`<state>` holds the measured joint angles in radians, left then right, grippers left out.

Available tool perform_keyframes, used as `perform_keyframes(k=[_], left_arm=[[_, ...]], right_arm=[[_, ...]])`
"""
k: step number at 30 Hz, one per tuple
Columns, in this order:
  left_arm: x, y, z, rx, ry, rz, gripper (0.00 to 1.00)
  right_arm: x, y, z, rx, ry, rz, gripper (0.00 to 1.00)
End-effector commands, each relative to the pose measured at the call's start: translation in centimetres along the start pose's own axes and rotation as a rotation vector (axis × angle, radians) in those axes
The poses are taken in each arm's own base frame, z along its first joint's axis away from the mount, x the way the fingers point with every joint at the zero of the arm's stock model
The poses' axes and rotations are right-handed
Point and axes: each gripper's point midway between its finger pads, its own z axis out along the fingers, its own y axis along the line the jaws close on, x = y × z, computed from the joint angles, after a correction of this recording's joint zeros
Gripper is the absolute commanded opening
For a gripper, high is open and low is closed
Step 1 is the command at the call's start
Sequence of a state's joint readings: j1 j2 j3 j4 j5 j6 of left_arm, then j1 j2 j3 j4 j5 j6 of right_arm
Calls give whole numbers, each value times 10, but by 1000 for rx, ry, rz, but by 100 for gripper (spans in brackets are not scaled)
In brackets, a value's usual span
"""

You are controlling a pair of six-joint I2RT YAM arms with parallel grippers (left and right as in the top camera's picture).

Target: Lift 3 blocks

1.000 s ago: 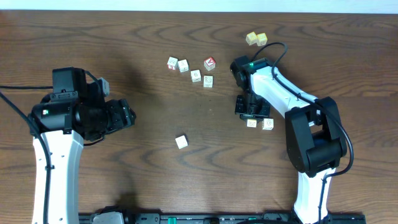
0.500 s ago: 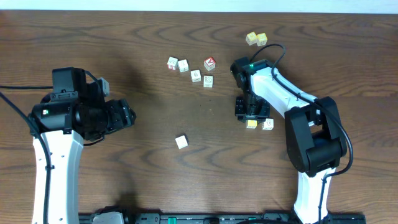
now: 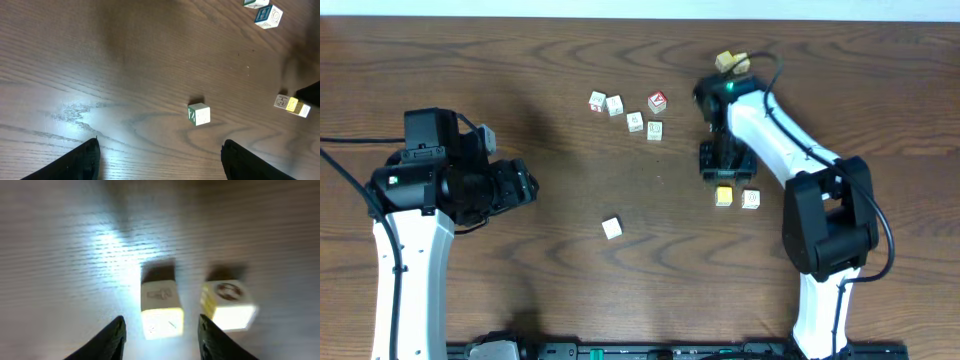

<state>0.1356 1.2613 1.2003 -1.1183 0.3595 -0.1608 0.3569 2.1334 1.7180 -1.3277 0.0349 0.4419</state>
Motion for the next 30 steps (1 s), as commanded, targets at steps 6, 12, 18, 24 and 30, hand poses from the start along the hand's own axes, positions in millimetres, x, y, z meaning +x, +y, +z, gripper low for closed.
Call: perform_keyframes(k=[6, 12, 18, 24, 30], left_arm=[[-5, 4, 2, -13, -14, -12, 78], [-15, 55, -8, -166, -80, -257, 78], [-7, 97, -22, -211, -80, -437, 78], [2, 117, -30, -233, -68, -533, 78], [2, 117, -30, -233, -69, -535, 78]], right_arm=[[10, 81, -56, -305, -46, -363, 63], [51, 167, -24, -306, -114, -539, 66], [72, 205, -6, -237, -216, -594, 65], [92, 219, 3, -190, -247, -631, 62], [102, 224, 19, -193, -242, -616, 58]])
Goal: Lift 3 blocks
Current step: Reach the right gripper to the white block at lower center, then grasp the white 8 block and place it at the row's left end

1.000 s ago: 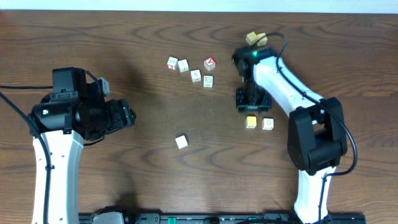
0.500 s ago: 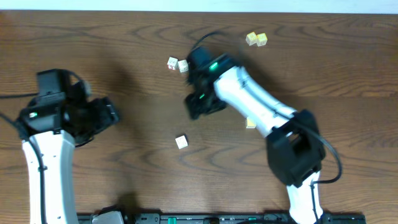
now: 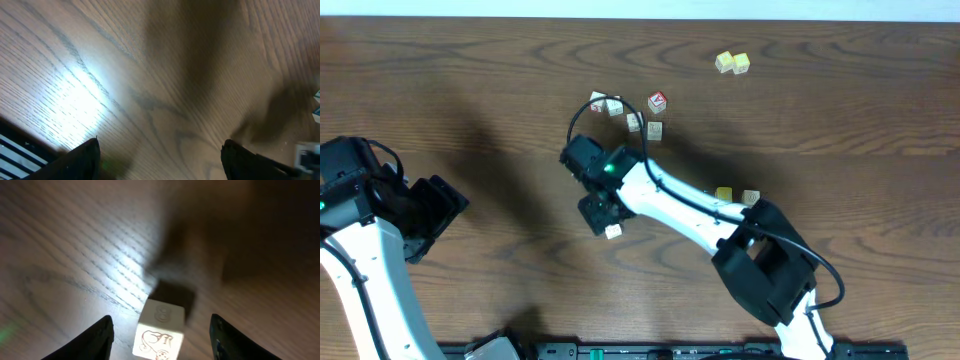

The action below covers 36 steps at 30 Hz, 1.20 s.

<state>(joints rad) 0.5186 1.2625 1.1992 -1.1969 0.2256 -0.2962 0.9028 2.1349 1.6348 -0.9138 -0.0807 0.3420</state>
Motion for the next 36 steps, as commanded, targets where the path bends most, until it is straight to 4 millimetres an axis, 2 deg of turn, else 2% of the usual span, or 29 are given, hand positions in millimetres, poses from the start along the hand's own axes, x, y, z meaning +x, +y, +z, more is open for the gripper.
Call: perform_keyframes(k=[1, 5, 12, 16, 19, 28, 34, 36], left_arm=[[1, 4, 2, -15, 7, -20, 78], [1, 4, 2, -15, 7, -20, 78], [1, 4, 2, -15, 7, -20, 78], [1, 4, 2, -15, 8, -20, 78], [1, 4, 2, -15, 9, -20, 78], [1, 4, 2, -16, 11, -20, 78], [1, 4, 2, -16, 10, -20, 78], [1, 4, 2, -16, 10, -20, 78]], right_arm=[[9, -3, 7, 32, 13, 36, 58], [12, -4, 9, 35, 22, 37, 55], [14, -6, 10, 42, 27, 64, 34], [17, -9, 10, 57, 37, 93, 34], [22, -19, 8, 107, 49, 139, 37], [34, -24, 18, 120, 80, 119, 41], [30, -23, 19, 112, 62, 115, 38], [28, -24, 19, 111, 56, 119, 33]])
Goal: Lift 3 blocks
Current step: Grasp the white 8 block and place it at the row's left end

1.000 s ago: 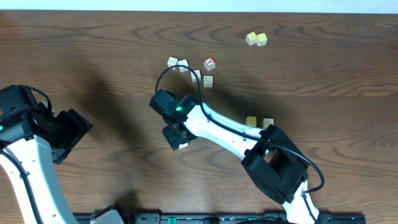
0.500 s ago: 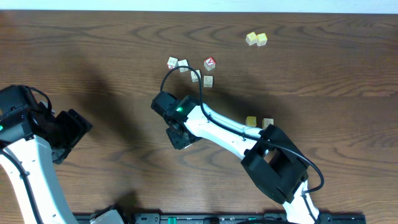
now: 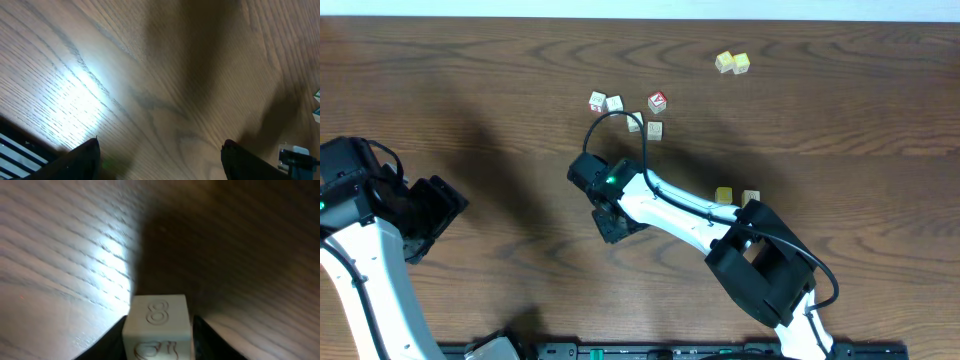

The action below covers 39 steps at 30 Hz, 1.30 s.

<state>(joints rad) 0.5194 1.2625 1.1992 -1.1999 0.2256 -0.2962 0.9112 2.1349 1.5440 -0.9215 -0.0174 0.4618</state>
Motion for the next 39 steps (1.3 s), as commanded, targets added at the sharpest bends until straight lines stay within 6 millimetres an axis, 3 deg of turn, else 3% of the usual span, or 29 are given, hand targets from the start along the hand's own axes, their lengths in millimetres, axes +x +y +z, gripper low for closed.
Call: perform_keyframes(k=[1, 6, 16, 21, 29, 39], left_arm=[[1, 4, 2, -15, 8, -19, 78], [1, 3, 2, -14, 8, -19, 78], [1, 3, 2, -14, 8, -19, 78], [1, 4, 2, -15, 8, -19, 78], [1, 4, 2, -15, 8, -19, 78], [1, 3, 2, -14, 8, -19, 78]], right_arm=[[-3, -5, 0, 15, -13, 9, 29], [-8, -22, 0, 33, -9, 103, 21], [-8, -111, -4, 114, 71, 450, 18], [-5, -144, -7, 128, 100, 563, 18], [0, -171, -9, 183, 109, 635, 21], [0, -181, -10, 197, 105, 660, 24]])
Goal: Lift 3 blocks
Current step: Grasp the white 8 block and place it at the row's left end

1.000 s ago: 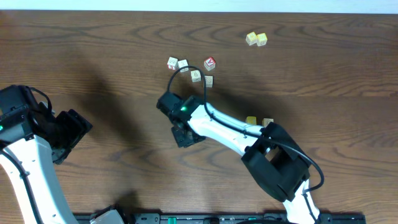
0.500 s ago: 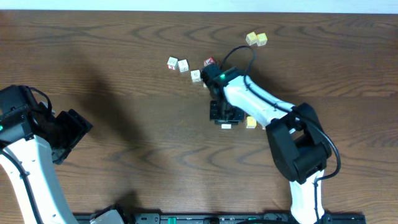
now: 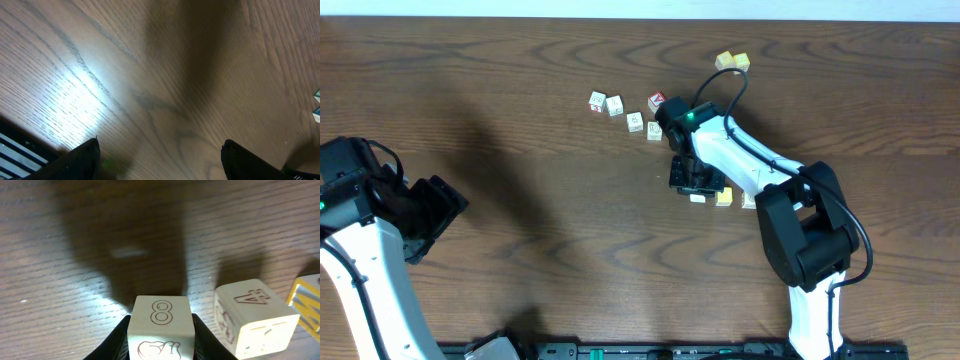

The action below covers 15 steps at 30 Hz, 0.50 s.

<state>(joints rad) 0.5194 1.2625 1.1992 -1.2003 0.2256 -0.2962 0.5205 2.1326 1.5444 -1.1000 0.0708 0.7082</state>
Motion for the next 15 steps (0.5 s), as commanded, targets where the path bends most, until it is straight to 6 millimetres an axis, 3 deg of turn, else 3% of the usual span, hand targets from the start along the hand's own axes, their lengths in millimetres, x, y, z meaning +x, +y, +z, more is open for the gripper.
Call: perform_keyframes(k=[1, 5, 15], left_arm=[[1, 3, 2, -14, 8, -19, 78], [1, 3, 2, -14, 8, -19, 78], [1, 3, 2, -14, 7, -19, 78]], right_arm=[[-4, -8, 1, 27, -12, 31, 26], [-4, -9, 1, 28, -11, 27, 34], [-4, -11, -2, 28, -1, 6, 36]])
